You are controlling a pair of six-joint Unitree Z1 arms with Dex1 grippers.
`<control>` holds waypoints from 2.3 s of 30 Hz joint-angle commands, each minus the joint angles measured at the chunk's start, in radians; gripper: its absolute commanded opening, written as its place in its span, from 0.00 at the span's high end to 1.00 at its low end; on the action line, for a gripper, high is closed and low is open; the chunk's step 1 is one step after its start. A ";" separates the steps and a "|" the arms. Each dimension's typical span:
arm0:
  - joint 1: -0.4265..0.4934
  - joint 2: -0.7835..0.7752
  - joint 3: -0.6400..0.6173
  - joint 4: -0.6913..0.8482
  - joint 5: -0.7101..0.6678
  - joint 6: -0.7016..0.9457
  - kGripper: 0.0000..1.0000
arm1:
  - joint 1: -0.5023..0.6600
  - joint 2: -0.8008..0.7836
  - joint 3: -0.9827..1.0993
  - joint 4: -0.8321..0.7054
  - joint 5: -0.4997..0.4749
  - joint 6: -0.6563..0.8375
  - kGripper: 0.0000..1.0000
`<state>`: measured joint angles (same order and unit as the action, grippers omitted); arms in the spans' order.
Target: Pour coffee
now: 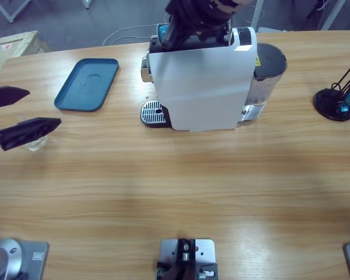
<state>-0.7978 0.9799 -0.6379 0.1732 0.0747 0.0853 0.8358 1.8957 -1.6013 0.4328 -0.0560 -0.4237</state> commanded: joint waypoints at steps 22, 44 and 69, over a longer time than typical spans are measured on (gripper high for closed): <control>-0.003 0.018 0.035 -0.004 0.016 -0.012 0.01 | 0.028 -0.072 0.015 -0.005 0.000 0.075 0.99; -0.003 -0.017 -0.016 0.011 0.028 -0.010 0.01 | 0.038 -0.368 0.408 -0.230 -0.461 1.047 1.00; -0.003 -0.055 -0.021 0.074 0.039 -0.025 0.01 | 0.011 0.010 0.235 -0.366 -0.051 1.082 1.00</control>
<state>-0.7981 0.9468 -0.6604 0.2217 0.0998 0.0721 0.7977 1.7331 -1.3419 0.0015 -0.1375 0.6806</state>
